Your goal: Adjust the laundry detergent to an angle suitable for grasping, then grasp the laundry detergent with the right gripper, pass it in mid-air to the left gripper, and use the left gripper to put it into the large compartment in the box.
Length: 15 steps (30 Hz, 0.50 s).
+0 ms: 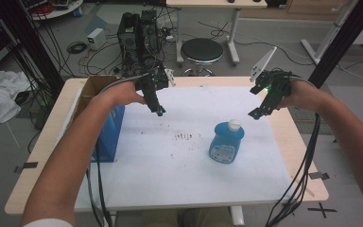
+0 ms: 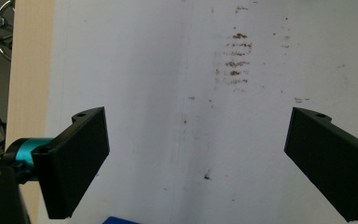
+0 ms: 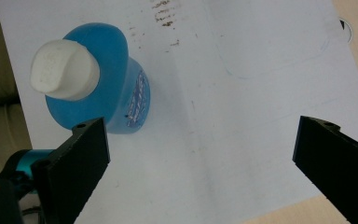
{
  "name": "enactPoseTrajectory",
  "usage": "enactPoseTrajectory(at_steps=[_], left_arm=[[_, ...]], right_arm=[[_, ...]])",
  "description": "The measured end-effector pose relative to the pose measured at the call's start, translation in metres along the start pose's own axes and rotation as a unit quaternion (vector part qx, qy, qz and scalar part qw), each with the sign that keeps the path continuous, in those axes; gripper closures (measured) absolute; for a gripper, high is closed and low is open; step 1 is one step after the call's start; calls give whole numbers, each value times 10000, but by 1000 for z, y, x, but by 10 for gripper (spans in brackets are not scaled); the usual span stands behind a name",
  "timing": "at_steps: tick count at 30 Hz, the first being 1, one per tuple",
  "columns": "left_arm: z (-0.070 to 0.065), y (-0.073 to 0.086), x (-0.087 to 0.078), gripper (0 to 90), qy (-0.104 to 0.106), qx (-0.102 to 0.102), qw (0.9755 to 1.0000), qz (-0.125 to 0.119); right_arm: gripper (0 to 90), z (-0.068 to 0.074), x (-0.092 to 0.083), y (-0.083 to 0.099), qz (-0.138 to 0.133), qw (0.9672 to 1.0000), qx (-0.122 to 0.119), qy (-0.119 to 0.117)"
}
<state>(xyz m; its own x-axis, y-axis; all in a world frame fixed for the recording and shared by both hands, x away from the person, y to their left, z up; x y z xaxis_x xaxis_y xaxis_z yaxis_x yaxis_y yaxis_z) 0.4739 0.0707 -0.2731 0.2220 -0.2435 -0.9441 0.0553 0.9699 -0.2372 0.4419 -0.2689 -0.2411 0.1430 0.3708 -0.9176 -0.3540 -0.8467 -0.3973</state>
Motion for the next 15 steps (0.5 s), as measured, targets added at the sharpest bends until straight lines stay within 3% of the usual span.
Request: enactPoseTrajectory(at_steps=[5, 7, 15], left_arm=[[-1, -1, -1, 64, 17, 2, 10000, 19], [-1, 0, -2, 64, 11, 7, 10000, 22], [-1, 4, -6, 64, -4, -28, 10000, -40]], right_arm=[[27, 1, -4, 4, 5, 9998, 172, 27], [27, 1, -4, 5, -60, 10000, 70, 11], [27, 7, -6, 17, -146, 9997, 180, -13]])
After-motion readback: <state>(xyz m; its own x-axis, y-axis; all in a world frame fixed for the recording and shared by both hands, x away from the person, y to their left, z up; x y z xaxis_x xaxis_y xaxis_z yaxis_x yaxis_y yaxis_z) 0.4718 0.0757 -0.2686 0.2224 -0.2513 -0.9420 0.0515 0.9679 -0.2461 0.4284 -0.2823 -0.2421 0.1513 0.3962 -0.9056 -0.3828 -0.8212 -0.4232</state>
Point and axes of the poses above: each handheld gripper's, and its own axes: x roughly forward along the jaws, y roughly out of its underside, z roughly to its left, the point moved 1 cm from there along x, roughly forward along the jaws, and after that the axes turned 8 degrees about x, right-handed, at the moved point
